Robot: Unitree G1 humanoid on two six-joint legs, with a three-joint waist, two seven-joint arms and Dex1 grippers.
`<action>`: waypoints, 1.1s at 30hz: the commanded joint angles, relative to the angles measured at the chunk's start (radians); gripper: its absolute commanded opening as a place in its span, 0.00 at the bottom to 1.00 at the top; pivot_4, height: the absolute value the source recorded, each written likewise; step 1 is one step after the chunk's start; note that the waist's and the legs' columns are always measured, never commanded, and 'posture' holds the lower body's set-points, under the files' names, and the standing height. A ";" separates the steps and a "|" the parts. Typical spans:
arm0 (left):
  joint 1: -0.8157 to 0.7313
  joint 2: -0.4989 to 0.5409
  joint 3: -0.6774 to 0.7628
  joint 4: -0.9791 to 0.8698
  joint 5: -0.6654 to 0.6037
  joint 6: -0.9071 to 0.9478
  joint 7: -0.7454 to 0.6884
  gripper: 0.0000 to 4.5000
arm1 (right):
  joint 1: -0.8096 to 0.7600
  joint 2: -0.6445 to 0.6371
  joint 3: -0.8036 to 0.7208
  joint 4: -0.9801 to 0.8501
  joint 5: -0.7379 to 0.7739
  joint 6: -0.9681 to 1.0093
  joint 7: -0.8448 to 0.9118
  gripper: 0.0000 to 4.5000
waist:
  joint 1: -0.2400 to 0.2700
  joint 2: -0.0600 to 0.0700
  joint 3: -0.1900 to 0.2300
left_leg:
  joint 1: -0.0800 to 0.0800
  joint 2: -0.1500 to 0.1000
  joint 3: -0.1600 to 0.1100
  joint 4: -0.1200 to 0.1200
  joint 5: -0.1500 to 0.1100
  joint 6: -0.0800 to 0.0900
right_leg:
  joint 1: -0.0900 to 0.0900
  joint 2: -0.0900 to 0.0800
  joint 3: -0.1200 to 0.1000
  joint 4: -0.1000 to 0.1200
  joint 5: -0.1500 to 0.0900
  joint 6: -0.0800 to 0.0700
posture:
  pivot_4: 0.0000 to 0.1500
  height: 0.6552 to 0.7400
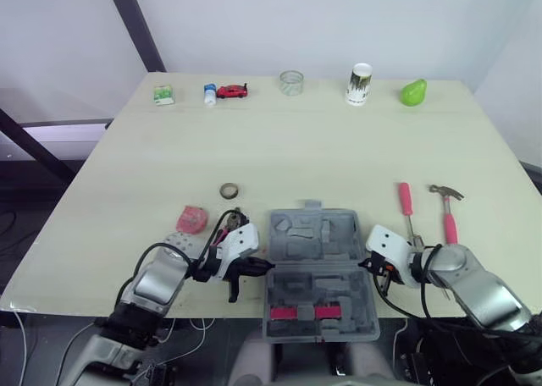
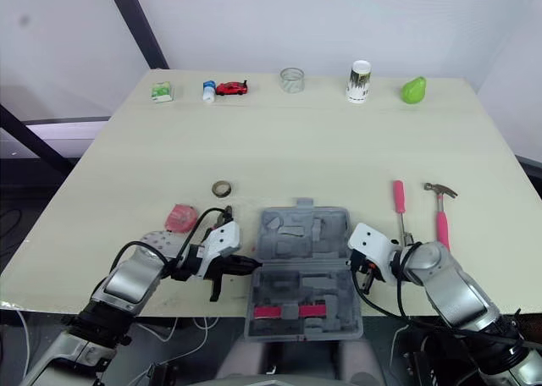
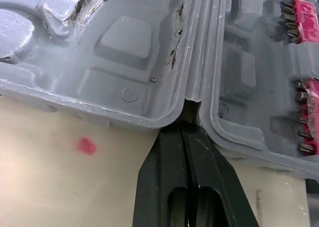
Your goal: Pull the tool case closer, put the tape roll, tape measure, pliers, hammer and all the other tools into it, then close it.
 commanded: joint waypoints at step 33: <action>0.132 0.069 0.172 -0.075 -0.161 -0.025 0.057 0.01 | 0.160 -0.098 -0.271 -0.067 0.120 -0.045 -0.050 0.00 | -0.001 0.001 0.000 | 0.000 0.002 -0.001 0.000 0.000 0.000 | 0.000 0.000 0.000 0.000 0.000 0.000 | 1.00 1.00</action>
